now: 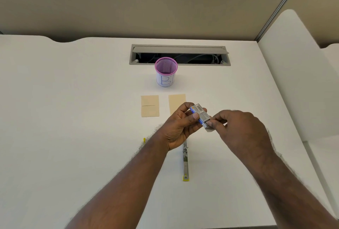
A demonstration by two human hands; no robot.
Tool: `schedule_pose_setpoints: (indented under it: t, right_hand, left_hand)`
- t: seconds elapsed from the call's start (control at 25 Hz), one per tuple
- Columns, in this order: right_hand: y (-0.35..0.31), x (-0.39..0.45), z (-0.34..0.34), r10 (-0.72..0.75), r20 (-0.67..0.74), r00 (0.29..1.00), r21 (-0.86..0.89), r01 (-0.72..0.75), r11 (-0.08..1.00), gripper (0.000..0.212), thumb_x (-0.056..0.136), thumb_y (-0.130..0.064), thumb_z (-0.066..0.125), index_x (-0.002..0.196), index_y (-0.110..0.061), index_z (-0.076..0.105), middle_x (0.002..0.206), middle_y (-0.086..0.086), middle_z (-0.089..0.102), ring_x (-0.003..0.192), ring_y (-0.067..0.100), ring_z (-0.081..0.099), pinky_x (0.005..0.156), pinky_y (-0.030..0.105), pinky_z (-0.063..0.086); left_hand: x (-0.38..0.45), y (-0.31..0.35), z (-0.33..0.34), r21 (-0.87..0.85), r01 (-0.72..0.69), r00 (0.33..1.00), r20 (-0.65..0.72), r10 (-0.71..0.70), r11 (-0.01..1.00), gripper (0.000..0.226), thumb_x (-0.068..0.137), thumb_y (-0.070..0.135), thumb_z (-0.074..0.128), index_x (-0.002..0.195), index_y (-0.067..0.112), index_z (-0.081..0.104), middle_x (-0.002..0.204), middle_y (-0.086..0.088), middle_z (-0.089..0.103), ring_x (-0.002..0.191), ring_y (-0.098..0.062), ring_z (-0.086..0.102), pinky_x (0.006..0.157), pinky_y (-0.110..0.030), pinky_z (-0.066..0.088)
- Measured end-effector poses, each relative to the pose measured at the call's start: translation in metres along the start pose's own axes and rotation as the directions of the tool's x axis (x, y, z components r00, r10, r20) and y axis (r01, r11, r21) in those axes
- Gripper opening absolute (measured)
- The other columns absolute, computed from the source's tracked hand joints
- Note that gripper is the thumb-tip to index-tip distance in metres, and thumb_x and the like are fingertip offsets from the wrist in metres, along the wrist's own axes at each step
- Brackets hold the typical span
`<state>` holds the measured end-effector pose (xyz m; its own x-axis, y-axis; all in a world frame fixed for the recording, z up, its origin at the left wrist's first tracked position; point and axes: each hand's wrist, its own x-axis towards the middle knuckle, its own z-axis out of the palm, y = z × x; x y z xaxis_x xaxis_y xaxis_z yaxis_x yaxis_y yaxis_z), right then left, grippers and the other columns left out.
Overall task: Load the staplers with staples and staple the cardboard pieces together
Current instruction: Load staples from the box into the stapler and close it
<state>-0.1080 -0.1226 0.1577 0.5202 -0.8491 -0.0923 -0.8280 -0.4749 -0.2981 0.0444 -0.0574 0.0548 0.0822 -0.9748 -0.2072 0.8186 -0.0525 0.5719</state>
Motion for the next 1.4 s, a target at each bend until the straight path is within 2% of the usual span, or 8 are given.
schedule_pose_setpoints:
  t: [0.16, 0.36, 0.72, 0.88, 1.04, 1.16, 1.32, 1.4]
  right_hand:
    - [-0.004, 0.001, -0.002, -0.007, 0.049, 0.999, -0.044, 0.009, 0.999, 0.021, 0.087, -0.051, 0.062, 0.080, -0.034, 0.071, 0.069, -0.009, 0.063, 0.060, 0.013, 0.054, 0.049, 0.023, 0.030]
    - [-0.008, 0.002, -0.004, -0.015, 0.059, 0.998, -0.136, 0.023, 0.990, 0.026, 0.090, -0.052, 0.056, 0.087, -0.032, 0.071, 0.085, -0.008, 0.070, 0.066, 0.017, 0.057, 0.052, 0.027, 0.032]
    - [-0.007, -0.001, 0.002, -0.139, -0.100, 0.985, -0.164, 0.121, 0.979, 0.021, 0.091, -0.039, 0.054, 0.081, -0.026, 0.066, 0.077, -0.004, 0.063, 0.063, 0.022, 0.054, 0.051, 0.029, 0.033]
    - [-0.001, -0.001, 0.005, -0.171, -0.188, 0.967, -0.051, 0.164, 0.985, 0.011, 0.089, -0.029, 0.059, 0.080, -0.025, 0.063, 0.079, -0.005, 0.065, 0.064, 0.022, 0.059, 0.053, 0.031, 0.043]
    - [0.009, -0.003, 0.005, -0.132, -0.247, 0.960, 0.211, 0.186, 0.960, 0.004, 0.086, -0.031, 0.058, 0.083, -0.029, 0.057, 0.077, -0.010, 0.069, 0.060, 0.010, 0.063, 0.054, 0.032, 0.050]
    - [0.015, -0.002, 0.006, -0.050, -0.231, 0.972, 0.419, 0.146, 0.896, 0.002, 0.081, -0.032, 0.056, 0.080, -0.031, 0.056, 0.071, -0.015, 0.071, 0.056, 0.005, 0.061, 0.051, 0.028, 0.049]
    - [0.015, -0.001, 0.012, -0.074, -0.204, 0.976, 0.535, 0.174, 0.827, 0.003, 0.077, -0.025, 0.057, 0.075, -0.025, 0.059, 0.087, -0.029, 0.069, 0.067, -0.003, 0.064, 0.056, 0.008, 0.044]
    - [0.016, 0.000, 0.015, -0.048, -0.170, 0.984, 0.601, 0.142, 0.786, 0.008, 0.075, -0.033, 0.059, 0.076, -0.027, 0.063, 0.082, -0.023, 0.071, 0.065, 0.004, 0.065, 0.056, 0.016, 0.049]
  left_hand:
    - [0.000, 0.000, -0.002, 0.013, 0.004, 1.000, -0.005, -0.004, 1.000, 0.019, 0.090, 0.003, 0.057, 0.102, 0.018, 0.058, 0.109, -0.008, 0.071, 0.099, -0.023, 0.070, 0.094, -0.033, 0.053]
    - [0.001, 0.001, 0.000, 0.008, 0.003, 1.000, 0.005, -0.003, 1.000, 0.019, 0.089, 0.004, 0.061, 0.102, 0.017, 0.057, 0.109, -0.008, 0.071, 0.099, -0.023, 0.070, 0.098, -0.035, 0.050]
    - [0.003, 0.002, -0.001, -0.012, 0.006, 1.000, -0.006, -0.006, 1.000, 0.018, 0.091, 0.002, 0.057, 0.103, 0.016, 0.058, 0.110, -0.008, 0.071, 0.098, -0.022, 0.070, 0.094, -0.033, 0.054]
    - [0.004, 0.000, -0.002, -0.025, 0.013, 1.000, -0.020, -0.013, 1.000, 0.020, 0.089, 0.004, 0.059, 0.105, 0.016, 0.057, 0.111, -0.009, 0.072, 0.099, -0.023, 0.071, 0.098, -0.036, 0.048]
    - [0.004, 0.001, -0.003, -0.045, 0.008, 1.000, -0.026, -0.010, 0.999, 0.019, 0.090, 0.005, 0.058, 0.106, 0.015, 0.055, 0.112, -0.011, 0.071, 0.103, -0.027, 0.070, 0.097, -0.035, 0.050]
    - [0.005, 0.001, -0.002, -0.043, 0.009, 1.000, -0.029, -0.011, 0.999, 0.019, 0.090, 0.006, 0.058, 0.107, 0.014, 0.054, 0.112, -0.011, 0.071, 0.103, -0.030, 0.069, 0.097, -0.035, 0.048]
    - [0.005, 0.001, 0.000, -0.053, 0.027, 0.999, -0.024, -0.029, 0.998, 0.030, 0.080, 0.012, 0.069, 0.107, 0.015, 0.055, 0.112, -0.010, 0.071, 0.102, -0.028, 0.070, 0.095, -0.033, 0.050]
    - [0.005, 0.001, 0.001, -0.053, 0.028, 0.999, -0.016, -0.029, 0.998, 0.028, 0.081, 0.012, 0.069, 0.107, 0.015, 0.057, 0.112, -0.011, 0.071, 0.102, -0.028, 0.070, 0.096, -0.034, 0.049]
